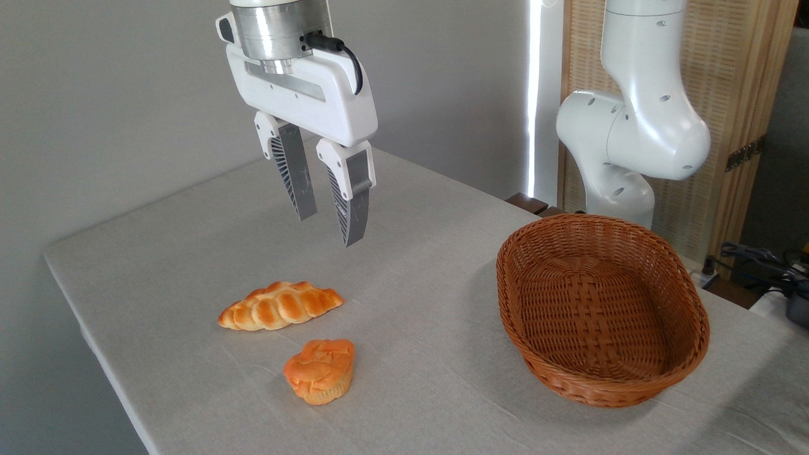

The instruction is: Put bread into the basket

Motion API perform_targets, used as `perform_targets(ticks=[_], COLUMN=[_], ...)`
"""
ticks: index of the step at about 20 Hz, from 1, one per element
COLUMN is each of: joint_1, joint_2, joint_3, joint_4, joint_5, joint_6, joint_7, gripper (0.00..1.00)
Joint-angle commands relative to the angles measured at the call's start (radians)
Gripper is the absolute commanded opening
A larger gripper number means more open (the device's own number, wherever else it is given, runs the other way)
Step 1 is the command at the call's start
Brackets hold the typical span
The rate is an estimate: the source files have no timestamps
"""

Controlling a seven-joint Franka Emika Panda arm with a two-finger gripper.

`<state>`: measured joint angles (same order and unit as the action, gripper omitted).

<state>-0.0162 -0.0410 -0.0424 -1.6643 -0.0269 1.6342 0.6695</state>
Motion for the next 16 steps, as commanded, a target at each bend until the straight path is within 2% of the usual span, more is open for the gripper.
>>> perform_targets(ticks=[1,16], joint_1=[-0.005,-0.004], joint_2=[-0.020,-0.020], joint_3=[0.012,0.012], joint_4=[-0.020,-0.025], joint_5=[-0.001,-0.001], joint_6=[0.007,0.015], joint_7=[0.025,0.025], gripper=[1.00,1.00])
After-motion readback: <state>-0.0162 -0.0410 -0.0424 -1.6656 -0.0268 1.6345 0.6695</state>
